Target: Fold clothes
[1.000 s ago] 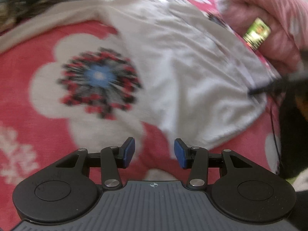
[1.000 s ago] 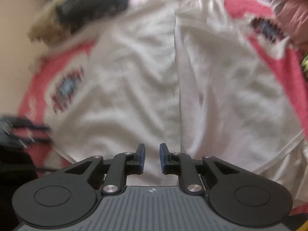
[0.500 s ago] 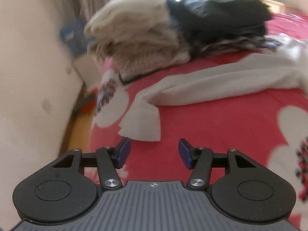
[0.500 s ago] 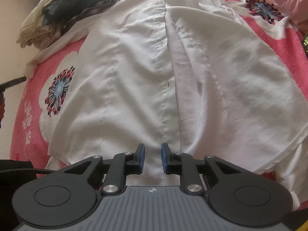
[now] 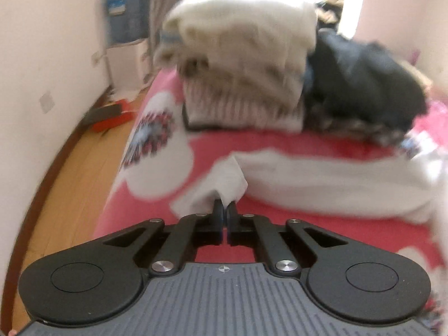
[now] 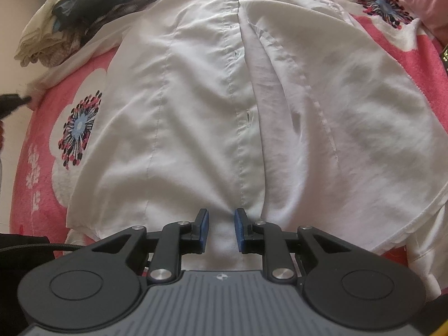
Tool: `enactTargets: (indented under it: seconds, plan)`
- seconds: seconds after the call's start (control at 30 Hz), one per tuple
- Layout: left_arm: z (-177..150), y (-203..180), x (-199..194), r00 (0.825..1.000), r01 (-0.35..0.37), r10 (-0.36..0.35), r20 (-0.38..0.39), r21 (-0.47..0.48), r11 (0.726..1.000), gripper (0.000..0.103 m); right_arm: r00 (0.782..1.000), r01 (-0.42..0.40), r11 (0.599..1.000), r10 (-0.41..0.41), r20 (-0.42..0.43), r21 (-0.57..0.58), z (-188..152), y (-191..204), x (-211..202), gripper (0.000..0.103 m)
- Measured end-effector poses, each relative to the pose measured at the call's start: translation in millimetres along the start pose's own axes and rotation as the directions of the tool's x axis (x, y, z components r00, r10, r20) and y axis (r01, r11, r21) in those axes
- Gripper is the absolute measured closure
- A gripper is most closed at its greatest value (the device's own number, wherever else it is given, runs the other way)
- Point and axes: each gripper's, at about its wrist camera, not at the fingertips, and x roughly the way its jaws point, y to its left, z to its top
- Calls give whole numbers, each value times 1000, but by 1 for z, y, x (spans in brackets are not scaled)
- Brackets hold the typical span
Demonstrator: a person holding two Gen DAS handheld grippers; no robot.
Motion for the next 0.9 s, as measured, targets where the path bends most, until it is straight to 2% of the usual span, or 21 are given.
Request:
enactTargets:
  seconds: [0.07,0.17,0.2,0.27,0.33,0.4,0.5,0.63,0.77,0.9]
  plan:
    - [25,20,-11,996,86,-86,-3,-60,995,103,1000,3,1000,-3,-4,-5,0,1,1,82]
    - [61,53,-11,995,98,-98,5,-155,983,100,1000,5,1000,-6,-6,-7,0,1,2,81]
    - [68,64,-5,997,76,-80,-12,-196,978,100,1000,6,1000,-6,-7,-7,0,1,2,81]
    - [73,81,11,999,-21,11,-45,-244,970,97,1000,6,1000,-6,-6,-6,0,2,2,80]
    - [69,97,29,990,-119,92,-103,-290,950,83,1000,7,1000,-7,-4,-8,-1,3,2,79]
    - [58,111,46,978,-178,128,-165,-342,923,82,1000,8,1000,-8,-2,-10,-2,4,2,78]
    - [34,117,47,978,-174,114,-176,-381,908,82,1000,8,1000,-8,-3,-8,-1,4,2,78]
    - [14,97,32,988,-89,43,-147,-327,941,76,1000,8,1000,-8,-10,-8,0,4,3,77]
    - [7,63,18,994,-29,7,-106,-202,979,73,1000,10,1000,-10,0,-9,0,5,0,76]
    - [4,23,14,995,19,-31,-99,-116,993,73,999,8,1000,-8,33,0,-4,6,-7,76]
